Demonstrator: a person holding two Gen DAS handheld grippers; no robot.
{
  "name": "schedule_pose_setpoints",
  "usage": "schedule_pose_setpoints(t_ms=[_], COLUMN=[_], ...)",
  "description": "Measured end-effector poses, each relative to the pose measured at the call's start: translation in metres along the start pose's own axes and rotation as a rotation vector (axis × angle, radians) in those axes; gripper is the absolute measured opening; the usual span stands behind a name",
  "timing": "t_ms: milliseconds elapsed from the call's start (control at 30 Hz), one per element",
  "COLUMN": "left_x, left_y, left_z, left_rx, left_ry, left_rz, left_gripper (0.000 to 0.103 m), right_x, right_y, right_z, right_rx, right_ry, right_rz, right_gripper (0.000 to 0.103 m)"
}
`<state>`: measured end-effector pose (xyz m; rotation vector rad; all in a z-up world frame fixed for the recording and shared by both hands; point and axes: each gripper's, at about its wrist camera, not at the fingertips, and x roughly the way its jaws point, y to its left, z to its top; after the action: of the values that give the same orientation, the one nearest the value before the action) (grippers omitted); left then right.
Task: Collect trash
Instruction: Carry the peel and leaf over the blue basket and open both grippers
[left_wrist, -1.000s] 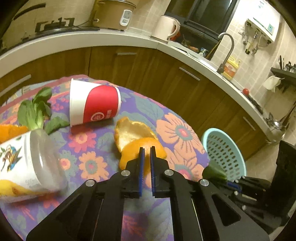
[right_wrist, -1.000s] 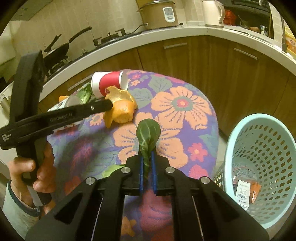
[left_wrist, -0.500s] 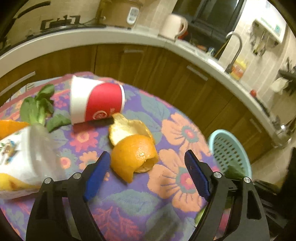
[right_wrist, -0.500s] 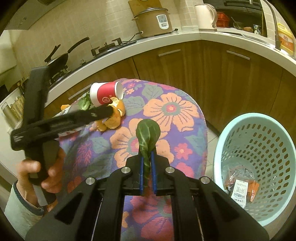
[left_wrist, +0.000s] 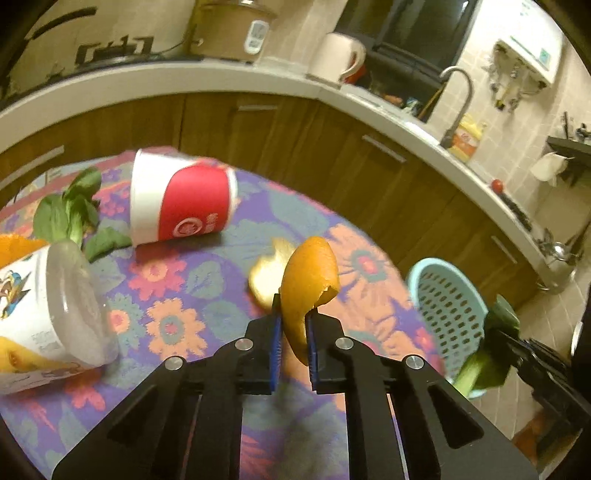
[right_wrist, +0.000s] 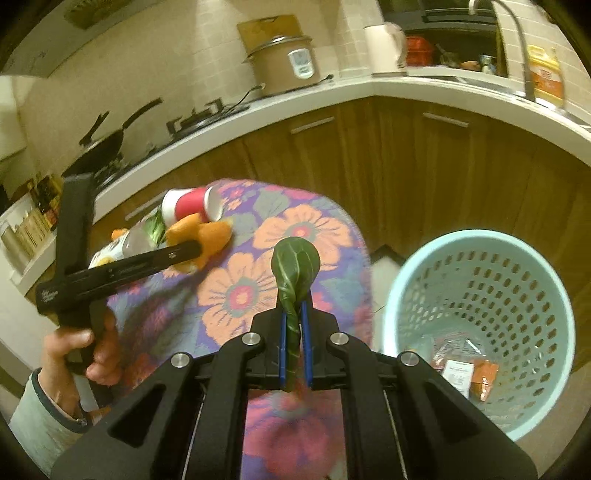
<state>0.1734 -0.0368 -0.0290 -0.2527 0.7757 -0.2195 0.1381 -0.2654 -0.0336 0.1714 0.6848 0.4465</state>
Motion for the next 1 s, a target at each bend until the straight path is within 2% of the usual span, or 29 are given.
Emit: schedule_pose_setpoints(t_ms=[300,567,733,1000], left_x=[-0.024,0.004,0.038,0.08], left_y=[-0.074,-0.152,-0.181,-0.206], left_z=[0.002,-0.01,-0.013,-0.028], left_rx=[0.144,0.313,0.318,0.326], left_ry=[-0.034,0.027,0.081,0.161], left_rz=[-0.113,-0.197,-0.266,-0.305], left_gripper=[0.009,0.009,0.009,0.009], right_x=[-0.031,-0.026,-0.016,-0.006], right_y=[-0.06,-0.111,-0.135,-0.168], right_z=[-0.002,-0.008,-0.013,-0.026], right_rx=[0.104,0.178,0.22,0.284], right_ry=[-0.051,-0.037,-0.017,0.014], right_rz=[-0.114,-0.211,-0.234,-0.268], right_gripper=[0.005,0.005,0.005,0.005])
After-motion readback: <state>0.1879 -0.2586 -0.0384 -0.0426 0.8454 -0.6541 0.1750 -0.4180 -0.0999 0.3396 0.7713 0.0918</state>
